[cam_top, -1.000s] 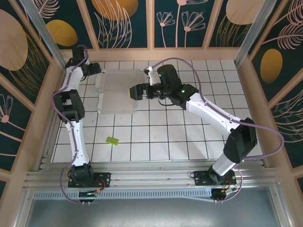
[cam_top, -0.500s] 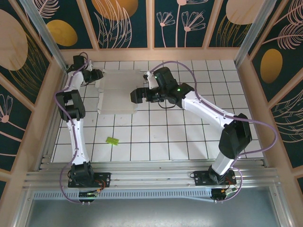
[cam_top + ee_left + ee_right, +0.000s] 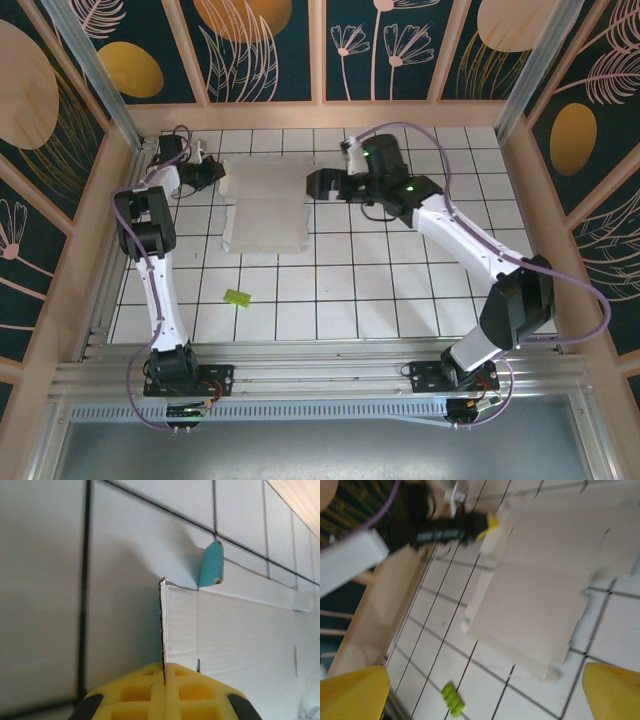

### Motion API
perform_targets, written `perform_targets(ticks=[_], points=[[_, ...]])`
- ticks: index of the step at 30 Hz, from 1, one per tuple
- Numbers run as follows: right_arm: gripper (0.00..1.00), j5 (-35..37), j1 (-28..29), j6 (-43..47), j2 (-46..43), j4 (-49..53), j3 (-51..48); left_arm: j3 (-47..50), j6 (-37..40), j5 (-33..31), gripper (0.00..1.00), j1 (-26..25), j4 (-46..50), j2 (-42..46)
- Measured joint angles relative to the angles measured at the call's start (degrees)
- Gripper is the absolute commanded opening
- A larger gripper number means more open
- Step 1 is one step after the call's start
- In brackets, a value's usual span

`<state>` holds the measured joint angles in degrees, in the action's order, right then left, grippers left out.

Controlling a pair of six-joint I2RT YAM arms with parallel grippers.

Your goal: Fold the paper box

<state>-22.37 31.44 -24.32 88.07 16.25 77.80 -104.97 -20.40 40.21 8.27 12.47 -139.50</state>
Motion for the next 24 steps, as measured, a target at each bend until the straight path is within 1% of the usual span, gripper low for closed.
perform_targets(ticks=[4, 6, 8, 13, 17, 20, 22, 24], points=[[0.99, 0.46, -8.63, 1.60, -2.12, -3.10, -1.38, 12.41, -4.37, 1.75, 0.00, -2.78, -9.84, 8.04], [0.99, 0.90, -12.11, 4.44, -2.05, -4.28, -1.29, 17.20, -5.84, 2.34, 0.00, -5.57, -14.80, 12.33], [0.99, 0.79, -14.38, 8.90, -1.44, -4.31, -0.66, 21.24, -7.06, 3.10, 0.00, -8.46, -20.11, 16.28], [0.99, -1.90, -16.11, 24.52, 3.85, -4.31, 5.22, 29.38, -9.51, 5.95, 0.00, -14.40, -34.29, 24.06], [0.99, -5.40, -16.09, 37.38, 8.39, -4.57, 8.24, 32.92, -10.10, 7.82, 0.00, -16.26, -43.85, 26.43], [0.98, -9.44, -16.44, 45.29, 11.56, -4.28, 9.99, 34.18, -9.99, 9.57, 0.00, -17.27, -48.59, 26.53], [0.94, -13.00, -16.94, 50.34, 14.29, -3.08, 12.63, 34.58, -9.31, 10.86, 0.00, -17.86, -50.10, 26.53], [0.83, -16.90, -17.68, 56.06, 17.64, 0.20, 16.74, 34.58, -8.07, 12.17, 0.00, -18.56, -50.77, 26.53]])
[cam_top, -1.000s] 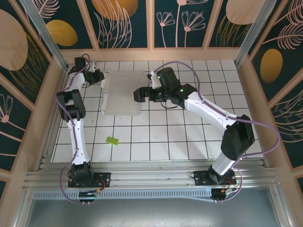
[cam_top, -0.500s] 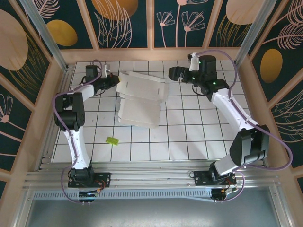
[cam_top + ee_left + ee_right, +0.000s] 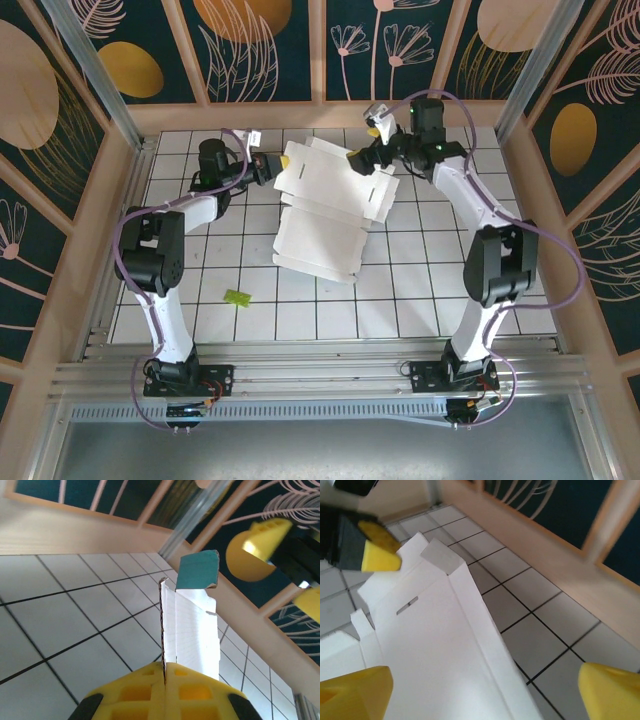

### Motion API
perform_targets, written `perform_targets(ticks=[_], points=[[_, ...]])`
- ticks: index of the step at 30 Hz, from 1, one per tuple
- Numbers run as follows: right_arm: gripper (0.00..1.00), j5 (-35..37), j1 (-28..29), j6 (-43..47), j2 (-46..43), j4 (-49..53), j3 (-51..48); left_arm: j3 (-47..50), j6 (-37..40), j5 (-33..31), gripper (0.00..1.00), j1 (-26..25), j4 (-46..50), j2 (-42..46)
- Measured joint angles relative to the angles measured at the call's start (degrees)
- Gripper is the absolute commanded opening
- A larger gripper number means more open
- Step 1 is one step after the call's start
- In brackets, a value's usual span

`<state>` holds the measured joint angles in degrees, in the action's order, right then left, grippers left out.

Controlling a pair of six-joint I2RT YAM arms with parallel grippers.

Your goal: Fold the paper box

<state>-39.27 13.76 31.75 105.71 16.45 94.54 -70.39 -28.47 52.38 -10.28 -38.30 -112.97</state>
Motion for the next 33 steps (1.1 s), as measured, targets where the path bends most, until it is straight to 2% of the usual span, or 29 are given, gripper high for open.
perform_targets(ticks=[2, 5, 13, 22, 26, 29, 31, 33], points=[[0.73, -2.82, -0.70, 4.68, 4.09, 4.33, 5.40, 0.00, 1.55, 0.98, 0.00, -0.70, -0.09, 0.09], [0.64, -5.55, -1.33, 8.44, 9.05, 8.55, 11.15, -0.09, 3.23, 1.64, 0.00, -1.33, 0.00, 0.11], [0.44, -10.47, -1.40, 10.45, 12.35, 12.98, 11.39, -0.94, 4.04, 1.86, 0.00, -1.40, 0.00, 0.11], [0.18, -11.85, -1.40, 12.15, 14.34, 16.28, 12.33, -1.62, 4.85, 1.79, 0.00, -1.40, 1.33, 0.09], [0.14, -11.63, -1.38, 12.13, 14.36, 17.18, 13.49, -1.95, 4.90, 1.18, 0.00, -1.40, 2.25, 0.09], [0.12, -9.75, -0.87, 13.29, 14.36, 17.94, 14.67, -2.16, 4.92, 0.17, 0.11, -1.40, 2.54, 0.11], [0.10, -7.61, -0.11, 14.56, 14.34, 18.60, 15.30, -2.01, 5.25, -0.87, 0.31, -1.40, 2.54, 0.15], [0.09, -5.33, 0.72, 15.72, 14.32, 19.28, 15.69, -1.44, 5.05, -2.14, 0.37, -1.40, 2.82, 0.66]])
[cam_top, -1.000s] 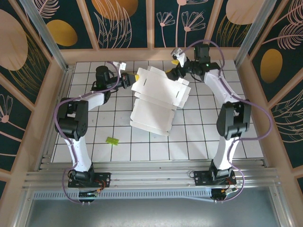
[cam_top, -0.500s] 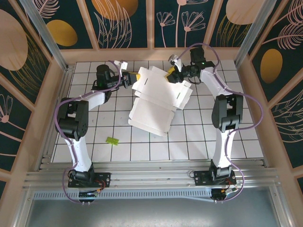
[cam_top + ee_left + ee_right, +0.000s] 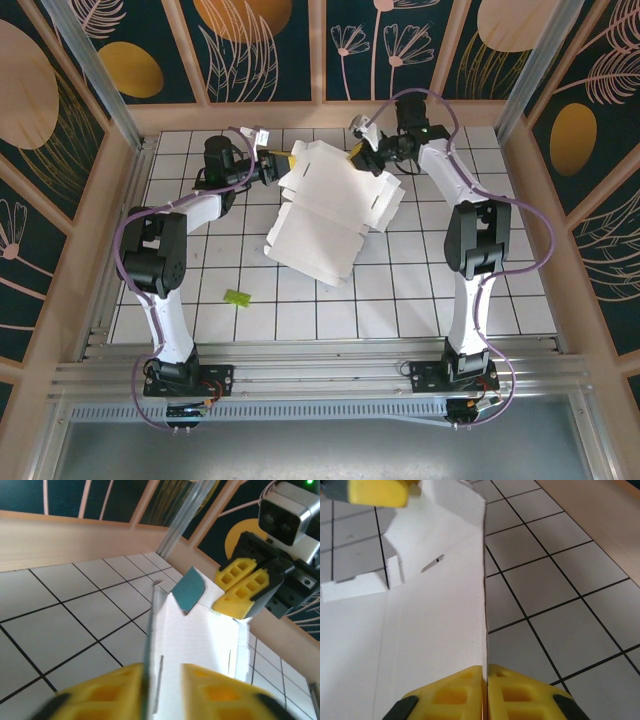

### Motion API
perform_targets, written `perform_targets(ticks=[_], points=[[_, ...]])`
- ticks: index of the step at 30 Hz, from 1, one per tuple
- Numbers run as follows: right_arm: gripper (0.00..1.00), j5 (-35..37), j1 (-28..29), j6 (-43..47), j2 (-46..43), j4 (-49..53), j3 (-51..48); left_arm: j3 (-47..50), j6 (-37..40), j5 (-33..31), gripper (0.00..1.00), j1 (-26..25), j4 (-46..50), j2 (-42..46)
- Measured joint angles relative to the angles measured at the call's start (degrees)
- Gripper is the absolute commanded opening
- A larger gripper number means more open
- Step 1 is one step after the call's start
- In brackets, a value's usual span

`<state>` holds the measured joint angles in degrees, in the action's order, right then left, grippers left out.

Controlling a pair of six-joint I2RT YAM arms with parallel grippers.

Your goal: Fold the paper box

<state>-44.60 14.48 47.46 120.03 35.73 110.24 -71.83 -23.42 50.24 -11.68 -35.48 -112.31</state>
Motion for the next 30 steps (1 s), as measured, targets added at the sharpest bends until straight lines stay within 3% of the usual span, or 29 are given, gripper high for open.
perform_targets(ticks=[6, 15, 20, 24, 30], points=[[0.07, 9.79, 3.32, 4.66, -1.57, 1.92, 0.02, 6.75, -0.76, -5.22, 0.64, 0.04, 0.17, 7.56], [0.06, 32.83, 10.99, 12.07, -9.29, -0.90, -6.29, 19.78, -4.81, -16.02, 0.88, 0.04, -0.63, 27.91], [0.07, 46.80, 16.24, 18.25, -15.54, -12.11, -19.15, 25.53, -5.84, -18.95, 0.93, 0.04, -0.92, 32.02], [0.08, 54.53, 19.28, 23.47, -21.11, -28.11, -37.09, 26.43, -5.81, -21.31, 0.93, 0.04, 3.06, 32.13], [0.09, 59.45, 21.42, 27.34, -24.98, -49.48, -53.22, 25.33, -12.92, -22.56, 0.79, -0.46, 8.26, 30.18]])
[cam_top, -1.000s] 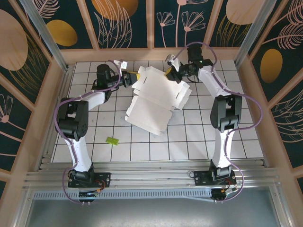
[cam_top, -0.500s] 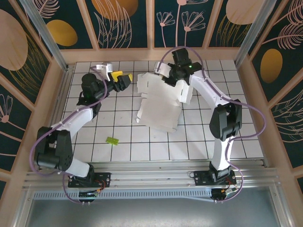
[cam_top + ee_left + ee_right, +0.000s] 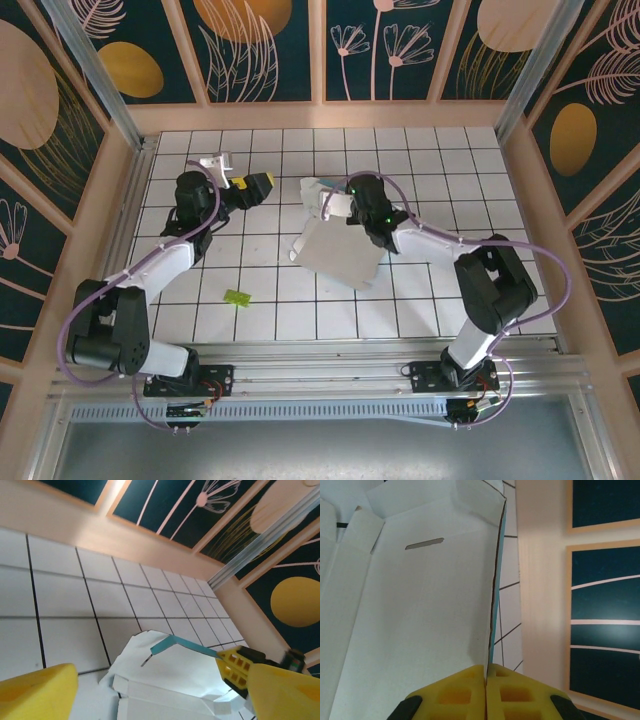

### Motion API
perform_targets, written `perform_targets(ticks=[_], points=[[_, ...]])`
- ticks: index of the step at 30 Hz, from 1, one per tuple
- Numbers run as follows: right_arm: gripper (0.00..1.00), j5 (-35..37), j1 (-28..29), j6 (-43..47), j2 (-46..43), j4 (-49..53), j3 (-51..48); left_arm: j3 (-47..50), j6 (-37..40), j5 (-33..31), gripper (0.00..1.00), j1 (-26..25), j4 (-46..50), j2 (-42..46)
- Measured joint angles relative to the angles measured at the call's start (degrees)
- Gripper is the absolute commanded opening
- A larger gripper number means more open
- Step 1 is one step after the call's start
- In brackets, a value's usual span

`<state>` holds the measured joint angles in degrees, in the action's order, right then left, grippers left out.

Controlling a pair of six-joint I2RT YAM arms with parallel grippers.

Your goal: Fold the paper box

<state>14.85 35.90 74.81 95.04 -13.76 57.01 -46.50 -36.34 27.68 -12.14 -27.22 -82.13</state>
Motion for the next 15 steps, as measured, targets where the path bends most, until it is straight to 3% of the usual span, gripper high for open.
perform_targets(ticks=[6, 11, 15], points=[[0.09, 2.27, 1.90, 1.42, -1.49, -11.98, -8.22, -4.81, -13.55, -0.79, 0.74, -4.48, 4.72, -7.23], [0.10, 3.37, 2.62, 1.49, -1.53, -15.76, -10.23, -5.60, -25.49, -0.48, 0.70, -8.72, 1.64, -12.68], [0.11, 3.74, 3.21, 1.66, -1.53, -16.96, -10.60, -8.48, -29.16, 0.13, 0.66, -11.10, 0.37, -17.42]])
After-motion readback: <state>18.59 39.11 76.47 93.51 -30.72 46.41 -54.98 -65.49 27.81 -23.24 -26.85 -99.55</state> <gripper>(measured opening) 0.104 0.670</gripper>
